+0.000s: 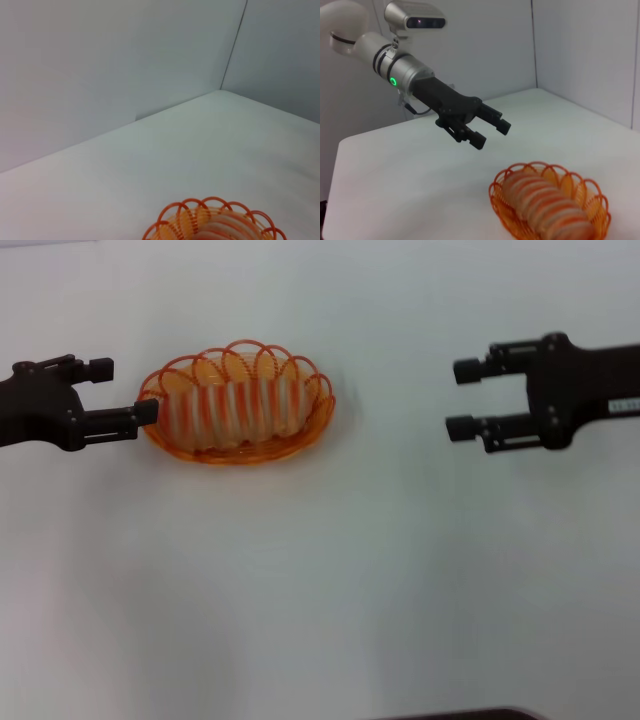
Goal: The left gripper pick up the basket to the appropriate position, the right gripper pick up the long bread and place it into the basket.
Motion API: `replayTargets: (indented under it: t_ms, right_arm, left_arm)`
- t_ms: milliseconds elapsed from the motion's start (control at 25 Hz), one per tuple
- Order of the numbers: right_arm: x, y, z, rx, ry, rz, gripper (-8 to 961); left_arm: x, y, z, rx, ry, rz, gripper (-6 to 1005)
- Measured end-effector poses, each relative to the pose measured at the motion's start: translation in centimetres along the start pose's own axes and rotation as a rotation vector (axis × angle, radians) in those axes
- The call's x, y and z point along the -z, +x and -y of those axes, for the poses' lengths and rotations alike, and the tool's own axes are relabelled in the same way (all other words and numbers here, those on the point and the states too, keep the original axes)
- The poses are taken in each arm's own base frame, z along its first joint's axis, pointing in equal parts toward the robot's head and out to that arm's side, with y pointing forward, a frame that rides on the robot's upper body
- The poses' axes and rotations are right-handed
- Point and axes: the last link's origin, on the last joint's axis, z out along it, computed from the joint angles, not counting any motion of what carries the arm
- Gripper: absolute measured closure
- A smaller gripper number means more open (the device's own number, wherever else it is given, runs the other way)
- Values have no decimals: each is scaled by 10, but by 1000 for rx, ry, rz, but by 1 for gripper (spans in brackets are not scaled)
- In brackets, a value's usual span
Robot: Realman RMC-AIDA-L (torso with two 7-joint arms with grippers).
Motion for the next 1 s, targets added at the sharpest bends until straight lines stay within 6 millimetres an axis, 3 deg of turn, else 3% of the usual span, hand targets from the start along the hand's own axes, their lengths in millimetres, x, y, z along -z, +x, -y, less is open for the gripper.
replayTargets:
  t_ms: [320,1000]
  right_arm:
    - [14,21,-8,-24,42,12,219]
    - [3,14,4,18,80,9,219]
  left_arm:
    - [-1,-6,-4,24,-10,1,140]
    - [-6,-8,-6,46,-32,-3,140]
